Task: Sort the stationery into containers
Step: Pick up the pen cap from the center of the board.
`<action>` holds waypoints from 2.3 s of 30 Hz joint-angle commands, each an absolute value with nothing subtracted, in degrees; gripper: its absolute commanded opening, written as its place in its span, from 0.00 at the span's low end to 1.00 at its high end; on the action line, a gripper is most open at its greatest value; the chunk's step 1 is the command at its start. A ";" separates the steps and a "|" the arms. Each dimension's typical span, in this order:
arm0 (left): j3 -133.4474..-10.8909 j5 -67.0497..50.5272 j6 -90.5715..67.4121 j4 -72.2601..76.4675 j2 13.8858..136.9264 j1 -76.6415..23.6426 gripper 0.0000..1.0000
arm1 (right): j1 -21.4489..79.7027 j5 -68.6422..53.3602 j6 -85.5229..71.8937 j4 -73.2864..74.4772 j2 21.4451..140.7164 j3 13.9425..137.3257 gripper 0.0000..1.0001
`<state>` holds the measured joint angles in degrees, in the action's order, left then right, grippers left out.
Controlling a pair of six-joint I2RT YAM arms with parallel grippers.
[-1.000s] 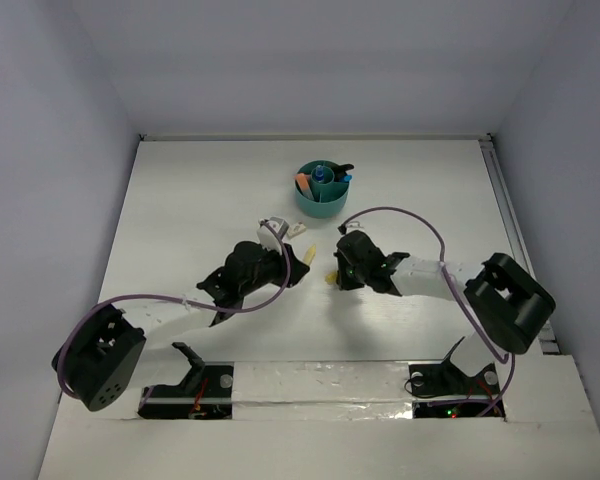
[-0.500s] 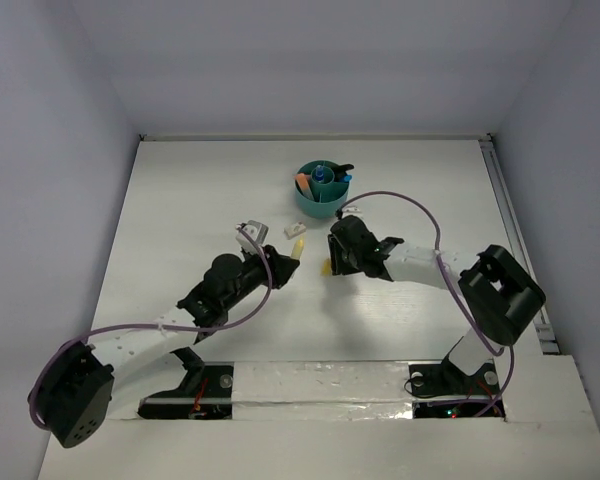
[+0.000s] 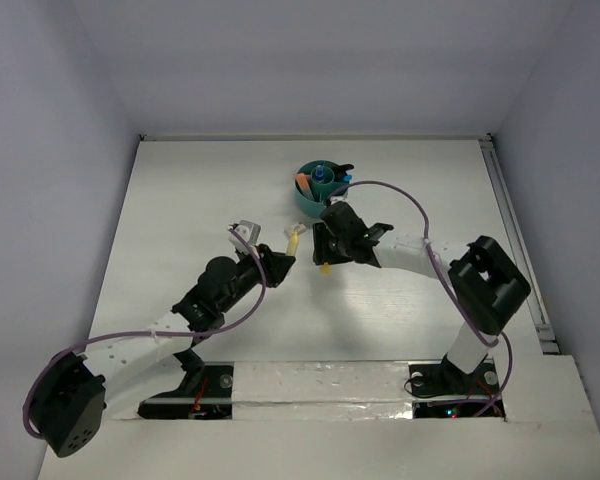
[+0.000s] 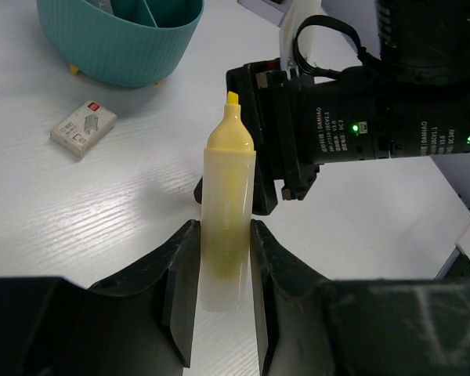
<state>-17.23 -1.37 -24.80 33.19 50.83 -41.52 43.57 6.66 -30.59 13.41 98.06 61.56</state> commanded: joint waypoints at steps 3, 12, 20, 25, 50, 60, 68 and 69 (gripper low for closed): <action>-17.05 -3.43 -25.31 35.86 52.38 -41.22 0.00 | 43.59 9.49 -31.64 19.24 102.30 67.23 0.53; -16.96 -3.43 -25.22 36.21 52.21 -41.22 0.00 | 43.59 10.99 -31.64 20.74 103.62 67.15 0.53; -17.05 -3.52 -25.23 36.39 52.91 -41.22 0.00 | 43.59 10.55 -31.03 20.48 104.15 67.50 0.52; -17.05 -2.99 -25.14 36.21 52.65 -41.22 0.00 | 43.59 10.28 -30.85 19.95 106.35 67.94 0.51; -15.82 -7.20 -27.51 40.51 52.56 -40.08 0.00 | 41.84 5.28 -33.48 -1.80 85.18 59.42 0.00; -17.49 -13.44 -32.69 44.47 52.12 -39.55 0.00 | 40.09 1.07 -36.82 -18.80 73.04 52.39 0.00; -17.05 -17.75 -38.93 51.59 51.16 -39.55 0.00 | 39.55 -6.85 -43.50 -32.87 73.39 50.01 0.00; -16.88 -17.84 -39.37 52.03 50.98 -39.55 0.00 | 39.55 -7.38 -43.68 -33.05 73.39 50.18 0.00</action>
